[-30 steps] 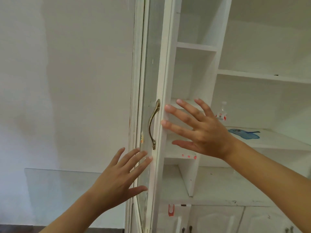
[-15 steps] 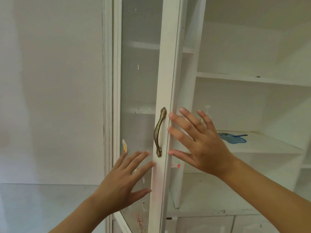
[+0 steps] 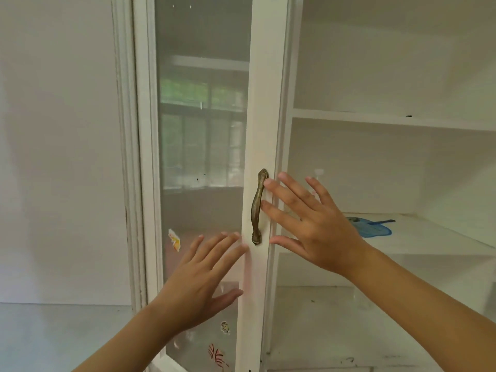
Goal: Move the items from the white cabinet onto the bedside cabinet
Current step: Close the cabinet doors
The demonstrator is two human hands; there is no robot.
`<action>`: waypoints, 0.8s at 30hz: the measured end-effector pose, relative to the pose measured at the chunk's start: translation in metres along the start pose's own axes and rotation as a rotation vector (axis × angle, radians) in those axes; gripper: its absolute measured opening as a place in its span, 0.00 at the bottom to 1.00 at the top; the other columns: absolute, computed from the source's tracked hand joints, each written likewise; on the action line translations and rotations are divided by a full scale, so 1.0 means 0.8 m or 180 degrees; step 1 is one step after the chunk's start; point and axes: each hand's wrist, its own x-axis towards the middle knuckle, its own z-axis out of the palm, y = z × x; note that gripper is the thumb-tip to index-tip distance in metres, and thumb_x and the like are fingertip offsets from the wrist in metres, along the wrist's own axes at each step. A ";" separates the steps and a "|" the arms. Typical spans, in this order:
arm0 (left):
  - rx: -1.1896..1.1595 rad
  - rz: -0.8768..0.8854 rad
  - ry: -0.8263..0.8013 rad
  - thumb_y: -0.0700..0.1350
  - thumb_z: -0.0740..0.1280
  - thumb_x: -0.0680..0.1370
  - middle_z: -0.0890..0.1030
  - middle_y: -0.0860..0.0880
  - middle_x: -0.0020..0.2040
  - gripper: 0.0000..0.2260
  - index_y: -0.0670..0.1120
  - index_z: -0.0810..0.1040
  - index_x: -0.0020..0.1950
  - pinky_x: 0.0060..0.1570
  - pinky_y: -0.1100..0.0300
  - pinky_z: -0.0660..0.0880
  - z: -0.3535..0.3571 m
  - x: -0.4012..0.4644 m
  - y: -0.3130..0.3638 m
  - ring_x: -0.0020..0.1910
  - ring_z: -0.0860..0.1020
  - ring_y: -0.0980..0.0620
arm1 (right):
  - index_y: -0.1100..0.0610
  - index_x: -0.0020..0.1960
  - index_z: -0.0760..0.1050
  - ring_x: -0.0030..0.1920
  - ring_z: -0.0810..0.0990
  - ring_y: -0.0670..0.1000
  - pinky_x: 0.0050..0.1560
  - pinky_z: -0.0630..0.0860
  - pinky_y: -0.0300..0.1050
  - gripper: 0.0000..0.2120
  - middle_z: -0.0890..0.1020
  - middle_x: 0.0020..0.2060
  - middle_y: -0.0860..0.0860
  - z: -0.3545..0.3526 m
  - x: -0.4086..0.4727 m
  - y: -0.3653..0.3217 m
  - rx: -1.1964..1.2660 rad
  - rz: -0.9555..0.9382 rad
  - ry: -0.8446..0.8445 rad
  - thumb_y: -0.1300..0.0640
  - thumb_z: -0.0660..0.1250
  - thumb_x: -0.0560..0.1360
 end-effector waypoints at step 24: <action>0.0712 -0.0281 0.0012 0.63 0.62 0.81 0.52 0.50 0.85 0.34 0.58 0.52 0.84 0.77 0.35 0.60 0.117 0.125 -0.020 0.84 0.50 0.46 | 0.50 0.82 0.62 0.83 0.51 0.58 0.77 0.58 0.70 0.32 0.54 0.83 0.56 0.201 -0.024 0.098 0.0610 0.0084 0.0375 0.38 0.64 0.82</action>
